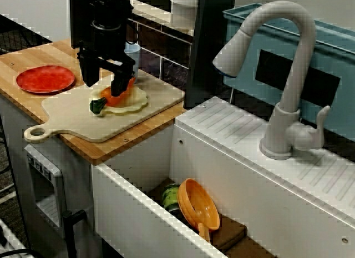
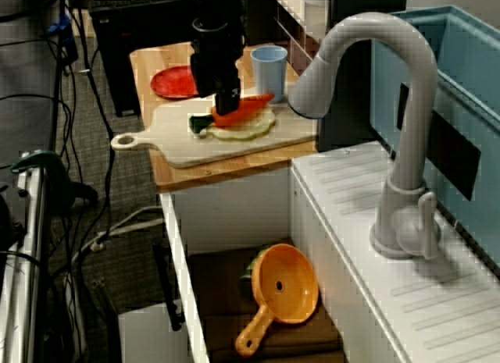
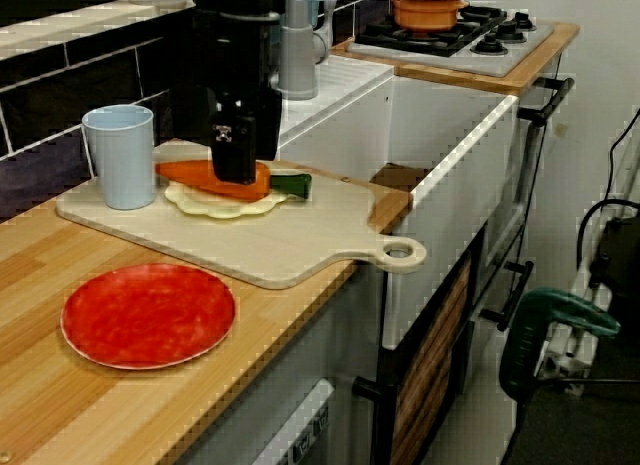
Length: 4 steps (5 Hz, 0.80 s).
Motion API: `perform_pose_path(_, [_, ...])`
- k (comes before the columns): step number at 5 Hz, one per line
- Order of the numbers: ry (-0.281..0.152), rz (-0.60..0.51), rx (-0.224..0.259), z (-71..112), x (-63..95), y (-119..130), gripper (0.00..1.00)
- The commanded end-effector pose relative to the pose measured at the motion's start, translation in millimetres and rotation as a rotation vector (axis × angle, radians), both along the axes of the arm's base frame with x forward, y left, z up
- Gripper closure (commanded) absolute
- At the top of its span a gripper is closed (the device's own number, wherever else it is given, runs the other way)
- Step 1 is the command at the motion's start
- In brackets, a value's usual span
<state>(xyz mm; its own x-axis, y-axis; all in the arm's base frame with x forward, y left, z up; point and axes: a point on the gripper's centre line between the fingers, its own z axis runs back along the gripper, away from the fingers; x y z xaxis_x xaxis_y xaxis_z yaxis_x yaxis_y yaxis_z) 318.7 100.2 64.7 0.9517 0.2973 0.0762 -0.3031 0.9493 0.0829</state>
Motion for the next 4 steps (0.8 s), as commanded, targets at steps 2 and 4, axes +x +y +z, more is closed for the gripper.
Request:
perform_pose_path(2, [-0.113, 0.048, -0.070, 70.0, -3.7, 19.8, 0.00])
perform_pose_path(4, [-0.121, 0.258, -0.067, 83.5, 3.0, 39.4, 0.00])
